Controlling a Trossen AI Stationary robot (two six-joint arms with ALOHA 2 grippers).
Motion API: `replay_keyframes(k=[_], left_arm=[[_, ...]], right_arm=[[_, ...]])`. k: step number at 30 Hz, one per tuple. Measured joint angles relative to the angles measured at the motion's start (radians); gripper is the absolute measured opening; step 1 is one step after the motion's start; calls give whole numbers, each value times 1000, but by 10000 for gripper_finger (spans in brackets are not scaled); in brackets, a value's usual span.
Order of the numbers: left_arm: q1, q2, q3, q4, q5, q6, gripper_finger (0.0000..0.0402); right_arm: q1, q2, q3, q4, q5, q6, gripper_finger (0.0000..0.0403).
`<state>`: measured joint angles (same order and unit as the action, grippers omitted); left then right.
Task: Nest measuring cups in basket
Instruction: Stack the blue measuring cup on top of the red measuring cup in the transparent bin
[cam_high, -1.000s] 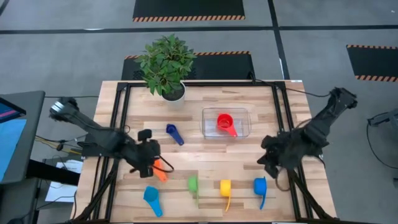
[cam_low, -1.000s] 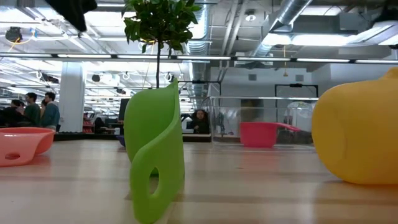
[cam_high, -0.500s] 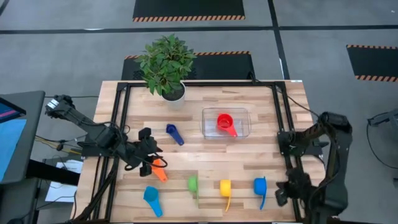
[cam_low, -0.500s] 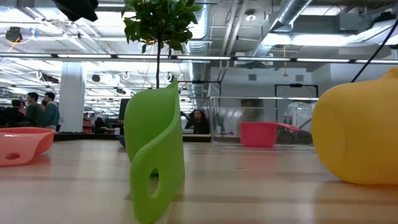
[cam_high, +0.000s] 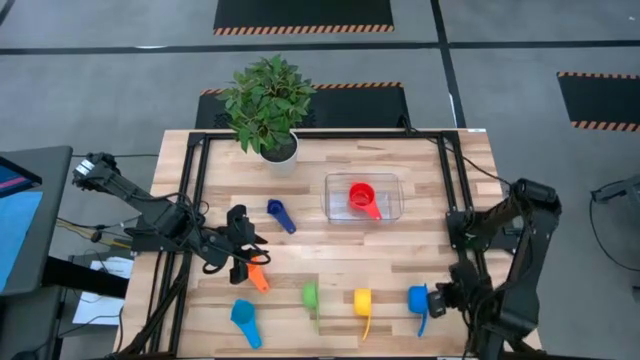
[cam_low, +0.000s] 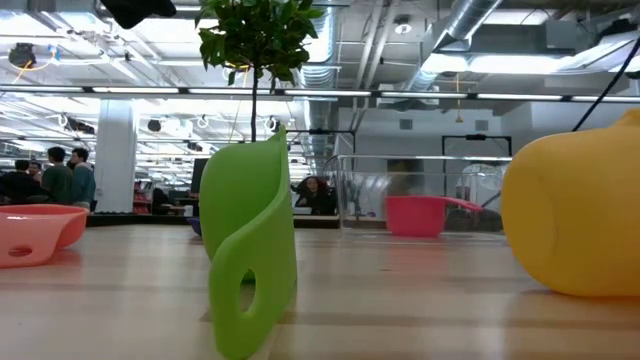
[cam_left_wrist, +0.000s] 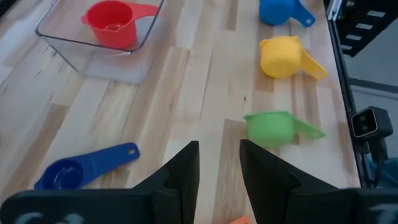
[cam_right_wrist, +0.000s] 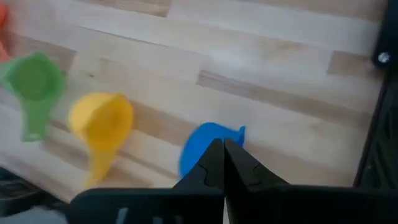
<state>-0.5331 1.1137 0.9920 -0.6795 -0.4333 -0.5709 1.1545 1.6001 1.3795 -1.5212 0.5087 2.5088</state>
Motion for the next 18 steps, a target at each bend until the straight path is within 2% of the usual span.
replay_keyframes(k=[3,5,10,13,16,18], left_arm=[[0,0,0,1,-17,-1,103],[0,0,0,1,-38,-3,103],[0,0,0,30,-80,-47,103],[0,0,0,73,-90,-88,103],[0,0,0,123,-100,-113,103],[0,0,0,158,-111,-119,103]], right_arm=[[-39,-60,42,-52,-23,-47,17],[-55,-100,42,-51,-39,-147,20],[-44,-225,-25,-52,-19,-298,16],[7,-320,-126,-50,12,-256,13],[113,-428,-242,-49,65,-143,17],[184,-512,-330,28,90,-109,23]])
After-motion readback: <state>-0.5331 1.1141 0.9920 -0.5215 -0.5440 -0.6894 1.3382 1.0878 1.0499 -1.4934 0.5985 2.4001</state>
